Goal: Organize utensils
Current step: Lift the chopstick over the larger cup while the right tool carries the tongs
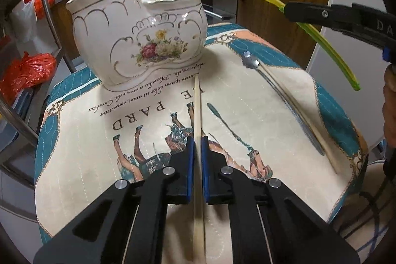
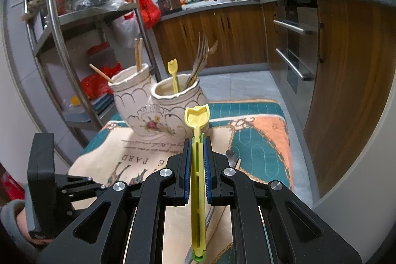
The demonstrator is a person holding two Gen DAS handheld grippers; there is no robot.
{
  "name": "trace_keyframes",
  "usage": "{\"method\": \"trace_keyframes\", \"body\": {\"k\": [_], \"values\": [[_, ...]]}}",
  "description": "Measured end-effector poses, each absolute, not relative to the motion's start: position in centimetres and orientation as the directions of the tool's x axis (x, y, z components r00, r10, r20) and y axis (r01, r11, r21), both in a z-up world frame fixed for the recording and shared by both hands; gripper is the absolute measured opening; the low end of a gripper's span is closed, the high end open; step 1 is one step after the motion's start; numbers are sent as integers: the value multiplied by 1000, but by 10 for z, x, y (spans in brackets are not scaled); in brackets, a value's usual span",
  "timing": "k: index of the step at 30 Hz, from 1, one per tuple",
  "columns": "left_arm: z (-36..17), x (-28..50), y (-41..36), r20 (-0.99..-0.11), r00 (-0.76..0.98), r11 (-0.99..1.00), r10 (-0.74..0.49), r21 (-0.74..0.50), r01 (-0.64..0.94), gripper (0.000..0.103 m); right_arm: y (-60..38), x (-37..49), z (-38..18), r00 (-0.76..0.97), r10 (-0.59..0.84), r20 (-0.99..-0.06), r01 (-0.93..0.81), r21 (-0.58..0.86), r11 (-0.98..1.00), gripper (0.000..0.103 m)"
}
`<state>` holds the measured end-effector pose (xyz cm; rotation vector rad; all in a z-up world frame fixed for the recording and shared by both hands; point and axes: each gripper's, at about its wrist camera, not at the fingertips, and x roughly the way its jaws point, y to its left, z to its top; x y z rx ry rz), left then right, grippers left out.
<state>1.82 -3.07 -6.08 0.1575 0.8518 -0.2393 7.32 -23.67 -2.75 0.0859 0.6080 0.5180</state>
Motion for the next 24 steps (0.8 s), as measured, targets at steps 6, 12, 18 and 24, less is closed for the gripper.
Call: {"method": "trace_keyframes", "body": {"k": [6, 12, 18, 24], "values": [[-44, 12, -25, -716, 676, 957, -173, 39, 286, 6, -238, 73, -26, 708, 493, -507, -437, 235, 869, 10], [-16, -3, -17, -599, 768, 947, -226, 51, 318, 6, -239, 71, -24, 719, 499, -483, -442, 237, 865, 10], [4, -14, -2, -453, 837, 937, -307, 12, 350, 6, -239, 72, -23, 730, 500, -466, -438, 244, 865, 10], [39, -29, 21, -251, 904, 934, -346, 2, 357, 6, -234, 68, -14, 754, 512, -412, -450, 244, 859, 10]]}}
